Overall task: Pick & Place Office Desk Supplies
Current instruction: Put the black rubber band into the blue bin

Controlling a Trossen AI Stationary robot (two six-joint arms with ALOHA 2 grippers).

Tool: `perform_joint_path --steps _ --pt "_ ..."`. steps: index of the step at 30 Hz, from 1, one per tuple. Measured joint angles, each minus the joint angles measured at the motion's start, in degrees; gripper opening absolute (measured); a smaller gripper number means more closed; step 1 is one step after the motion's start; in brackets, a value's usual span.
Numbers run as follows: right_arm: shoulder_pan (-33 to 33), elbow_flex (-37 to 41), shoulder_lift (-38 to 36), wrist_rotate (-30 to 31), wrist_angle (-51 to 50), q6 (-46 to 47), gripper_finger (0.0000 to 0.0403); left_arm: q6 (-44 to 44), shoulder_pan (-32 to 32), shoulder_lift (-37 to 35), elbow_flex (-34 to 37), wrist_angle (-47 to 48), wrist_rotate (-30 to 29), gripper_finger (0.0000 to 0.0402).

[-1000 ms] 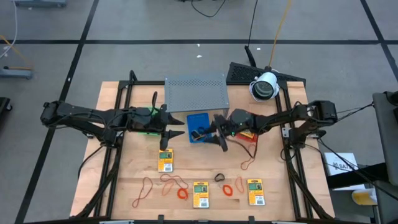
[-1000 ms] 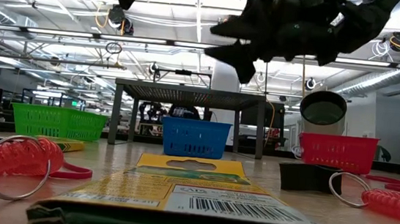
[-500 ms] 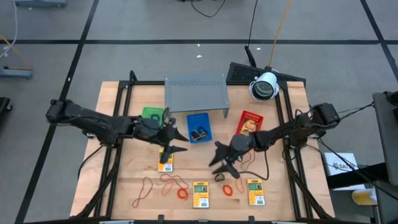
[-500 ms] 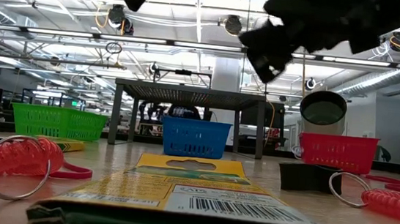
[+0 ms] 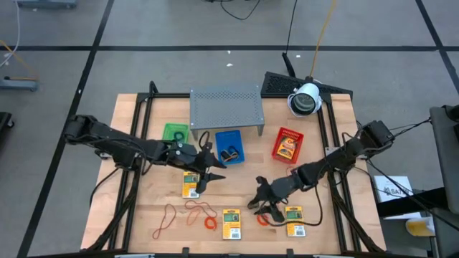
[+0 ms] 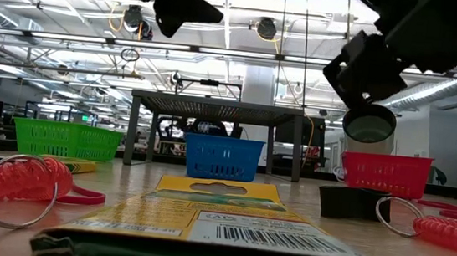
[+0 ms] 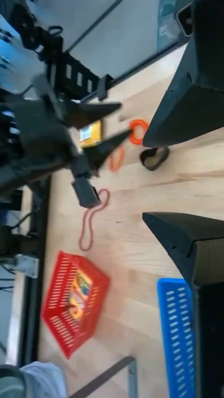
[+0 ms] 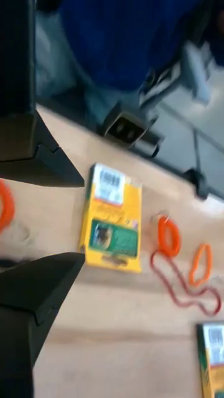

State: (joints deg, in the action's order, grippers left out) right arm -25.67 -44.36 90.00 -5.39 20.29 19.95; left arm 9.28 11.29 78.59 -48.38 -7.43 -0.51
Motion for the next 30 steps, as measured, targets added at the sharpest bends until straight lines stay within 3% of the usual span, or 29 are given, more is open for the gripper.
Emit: perform_joint_path --steps 8,19,30 --pt "-0.7 4.8 0.0 8.8 -0.7 0.1 0.0171 -0.9 0.0 -0.4 0.0 -3.2 0.0 0.0186" --pt "-0.3 20.0 0.0 8.4 29.0 1.8 0.0171 -2.7 0.0 -0.4 0.0 -3.5 0.0 0.0186" --pt "-0.2 23.4 0.0 8.6 32.2 -0.3 0.0171 -2.9 0.0 -0.4 0.0 -6.4 -2.6 0.0186"
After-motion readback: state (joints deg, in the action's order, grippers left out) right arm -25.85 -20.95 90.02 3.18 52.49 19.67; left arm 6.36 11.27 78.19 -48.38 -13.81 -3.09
